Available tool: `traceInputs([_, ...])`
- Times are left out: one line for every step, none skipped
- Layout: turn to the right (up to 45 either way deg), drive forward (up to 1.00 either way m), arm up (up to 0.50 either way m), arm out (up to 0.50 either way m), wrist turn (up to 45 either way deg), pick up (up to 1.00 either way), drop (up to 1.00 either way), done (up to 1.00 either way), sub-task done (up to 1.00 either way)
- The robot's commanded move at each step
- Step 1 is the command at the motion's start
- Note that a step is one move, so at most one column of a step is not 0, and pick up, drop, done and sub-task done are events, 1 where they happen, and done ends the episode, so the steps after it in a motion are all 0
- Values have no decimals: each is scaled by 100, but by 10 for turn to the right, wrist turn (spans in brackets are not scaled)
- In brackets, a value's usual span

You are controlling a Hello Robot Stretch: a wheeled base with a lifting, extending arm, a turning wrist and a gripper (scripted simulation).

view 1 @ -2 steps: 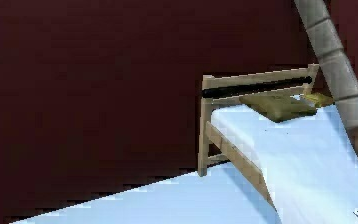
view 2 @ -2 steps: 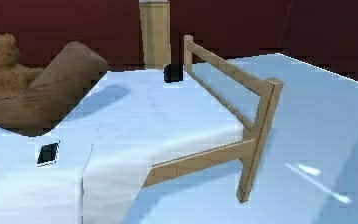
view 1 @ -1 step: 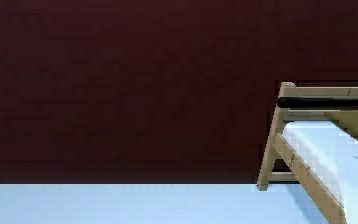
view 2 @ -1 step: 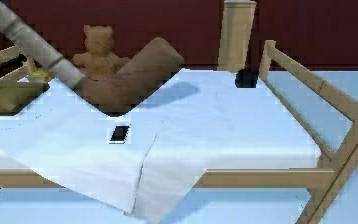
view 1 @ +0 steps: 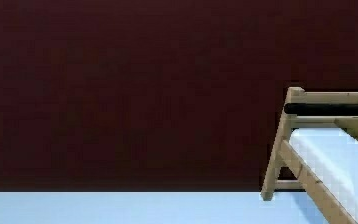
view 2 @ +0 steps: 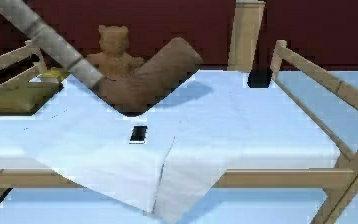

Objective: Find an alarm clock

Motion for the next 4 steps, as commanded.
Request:
traceInputs([450, 0, 0, 0, 0, 0, 0, 0, 0])
traceInputs([450, 0, 0, 0, 0, 0, 0, 0, 0])
traceInputs([390, 0, 0, 0, 0, 0, 0, 0, 0])
traceInputs([0, 60, 0, 0, 0, 0, 0, 0, 0])
